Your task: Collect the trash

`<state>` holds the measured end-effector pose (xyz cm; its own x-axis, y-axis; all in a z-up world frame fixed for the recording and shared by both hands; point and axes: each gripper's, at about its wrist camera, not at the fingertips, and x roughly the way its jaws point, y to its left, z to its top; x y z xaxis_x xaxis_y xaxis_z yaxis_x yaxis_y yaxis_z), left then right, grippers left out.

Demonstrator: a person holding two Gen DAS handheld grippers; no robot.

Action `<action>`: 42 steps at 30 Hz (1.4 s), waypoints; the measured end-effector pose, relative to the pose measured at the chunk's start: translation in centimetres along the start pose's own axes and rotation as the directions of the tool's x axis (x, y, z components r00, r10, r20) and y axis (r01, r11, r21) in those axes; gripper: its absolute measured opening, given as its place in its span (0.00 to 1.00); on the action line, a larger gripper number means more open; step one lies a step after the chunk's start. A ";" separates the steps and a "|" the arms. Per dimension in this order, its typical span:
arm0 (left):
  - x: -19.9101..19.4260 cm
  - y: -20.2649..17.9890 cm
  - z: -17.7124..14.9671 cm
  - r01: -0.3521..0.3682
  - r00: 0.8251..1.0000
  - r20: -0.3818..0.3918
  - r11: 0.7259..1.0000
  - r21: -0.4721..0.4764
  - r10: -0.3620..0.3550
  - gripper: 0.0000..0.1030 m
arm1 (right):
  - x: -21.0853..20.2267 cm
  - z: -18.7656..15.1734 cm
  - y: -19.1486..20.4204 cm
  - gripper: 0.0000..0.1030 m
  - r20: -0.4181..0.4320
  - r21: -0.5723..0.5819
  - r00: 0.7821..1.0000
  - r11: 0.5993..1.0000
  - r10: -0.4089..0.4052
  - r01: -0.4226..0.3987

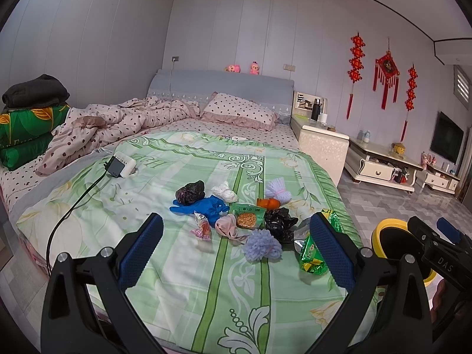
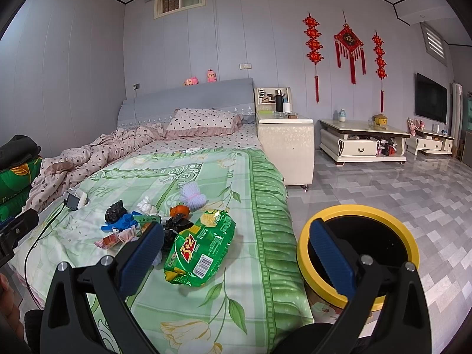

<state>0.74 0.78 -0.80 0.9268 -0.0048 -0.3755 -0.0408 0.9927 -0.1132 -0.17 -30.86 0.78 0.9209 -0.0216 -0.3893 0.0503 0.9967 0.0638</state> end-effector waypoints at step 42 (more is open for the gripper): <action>10.3 3.6 -1.6 0.010 0.954 -0.299 1.000 -0.006 -0.011 0.93 | 9.4 0.4 -0.3 0.93 -0.267 0.007 0.955 0.991 0.129 -0.132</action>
<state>9.54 4.12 -6.60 0.7732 -0.0519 -0.6321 -0.0336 0.9919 -0.1225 8.68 -31.37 -2.50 0.7828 0.1293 -0.6087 -0.0690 0.9902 0.1216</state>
